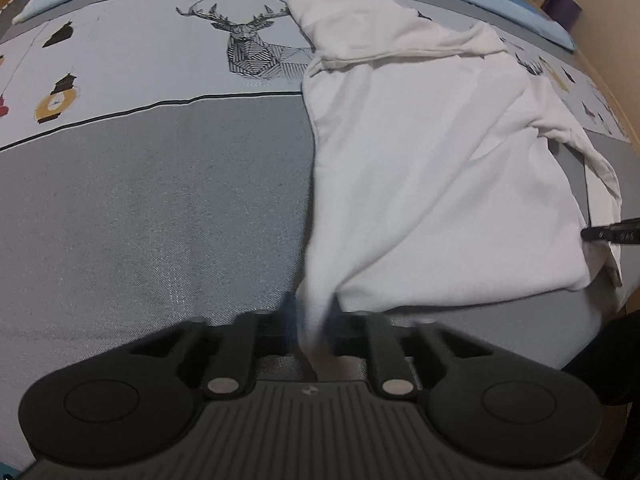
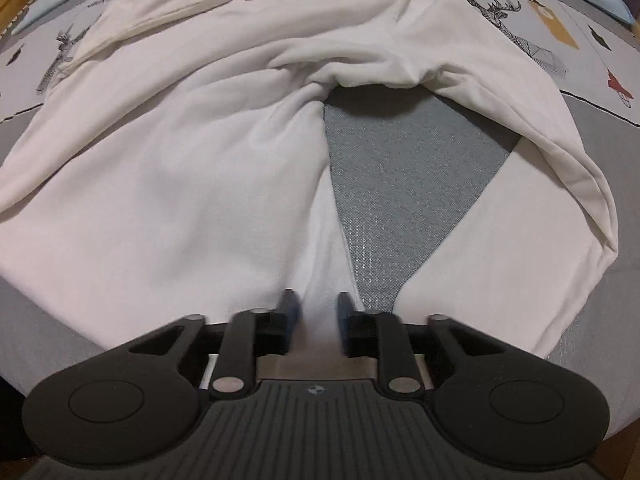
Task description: Fold small clothes
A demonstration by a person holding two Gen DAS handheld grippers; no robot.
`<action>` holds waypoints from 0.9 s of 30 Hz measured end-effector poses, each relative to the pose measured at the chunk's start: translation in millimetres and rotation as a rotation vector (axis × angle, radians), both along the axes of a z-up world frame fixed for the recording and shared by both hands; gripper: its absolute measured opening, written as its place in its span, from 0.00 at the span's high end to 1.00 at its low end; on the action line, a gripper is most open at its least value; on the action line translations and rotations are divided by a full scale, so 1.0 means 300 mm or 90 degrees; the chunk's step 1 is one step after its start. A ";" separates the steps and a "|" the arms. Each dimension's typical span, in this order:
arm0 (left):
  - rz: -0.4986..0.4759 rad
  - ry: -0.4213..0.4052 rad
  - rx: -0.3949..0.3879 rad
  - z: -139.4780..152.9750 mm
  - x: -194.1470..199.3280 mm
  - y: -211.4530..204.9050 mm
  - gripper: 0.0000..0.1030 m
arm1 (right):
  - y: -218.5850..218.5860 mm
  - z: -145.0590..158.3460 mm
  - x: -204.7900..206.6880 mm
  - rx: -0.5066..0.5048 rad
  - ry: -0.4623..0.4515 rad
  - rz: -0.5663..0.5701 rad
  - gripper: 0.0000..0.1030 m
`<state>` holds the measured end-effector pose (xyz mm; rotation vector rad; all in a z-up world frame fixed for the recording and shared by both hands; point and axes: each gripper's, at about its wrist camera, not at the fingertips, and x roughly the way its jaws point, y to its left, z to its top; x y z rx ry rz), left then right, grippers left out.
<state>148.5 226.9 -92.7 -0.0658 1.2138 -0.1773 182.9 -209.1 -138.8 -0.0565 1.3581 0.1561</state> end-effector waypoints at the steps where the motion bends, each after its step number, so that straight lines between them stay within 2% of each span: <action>1: -0.005 -0.007 0.003 0.011 -0.009 -0.004 0.93 | -0.011 0.011 -0.007 0.000 -0.008 -0.010 0.97; 4: -0.021 -0.037 -0.020 0.056 -0.036 -0.021 0.94 | -0.076 0.084 -0.030 0.009 -0.072 -0.047 1.00; 7: -0.018 -0.084 -0.103 0.138 -0.076 -0.011 0.95 | -0.192 0.187 -0.083 0.040 -0.158 -0.105 1.00; 9: -0.020 -0.111 -0.162 0.182 -0.108 0.007 0.95 | -0.271 0.232 -0.121 0.051 -0.188 -0.130 1.00; 10: -0.019 -0.115 -0.163 0.192 -0.118 0.009 0.95 | -0.306 0.245 -0.144 0.064 -0.192 -0.142 1.00; 11: -0.018 -0.111 -0.142 0.190 -0.123 0.010 0.95 | -0.331 0.250 -0.158 0.087 -0.189 -0.145 1.00; 13: -0.011 -0.082 -0.075 0.156 -0.121 0.007 0.94 | -0.342 0.244 -0.176 0.142 -0.176 -0.128 0.98; 15: -0.007 -0.055 -0.074 0.126 -0.115 0.013 0.91 | -0.313 0.232 -0.178 0.152 -0.177 -0.099 0.97; 16: -0.010 -0.046 -0.084 0.113 -0.113 0.012 0.86 | -0.287 0.217 -0.163 0.153 -0.166 -0.080 0.92; 17: -0.014 -0.038 -0.090 0.101 -0.111 0.007 0.71 | -0.259 0.198 -0.153 0.157 -0.143 -0.061 0.88; 18: -0.021 -0.024 -0.086 0.082 -0.109 -0.002 0.56 | -0.233 0.178 -0.147 0.152 -0.120 -0.048 0.78; 19: -0.027 -0.014 -0.073 0.064 -0.102 -0.009 0.54 | -0.199 0.155 -0.142 0.137 -0.095 -0.034 0.72; 21: -0.035 0.011 -0.047 0.028 -0.097 -0.029 0.54 | -0.136 0.094 -0.116 0.092 -0.043 -0.001 0.68; 24: -0.040 0.029 -0.019 -0.013 -0.084 -0.034 0.57 | -0.071 0.026 -0.098 0.016 0.002 0.029 0.67; 25: -0.046 0.033 -0.013 -0.019 -0.081 -0.032 0.63 | -0.056 0.016 -0.096 0.003 0.004 0.036 0.67; 26: -0.055 0.035 -0.011 -0.020 -0.079 -0.028 0.80 | -0.043 0.012 -0.093 -0.005 0.004 0.045 0.66; 27: -0.063 0.031 -0.008 -0.015 -0.078 -0.027 0.93 | -0.039 0.008 -0.091 -0.008 0.003 0.052 0.68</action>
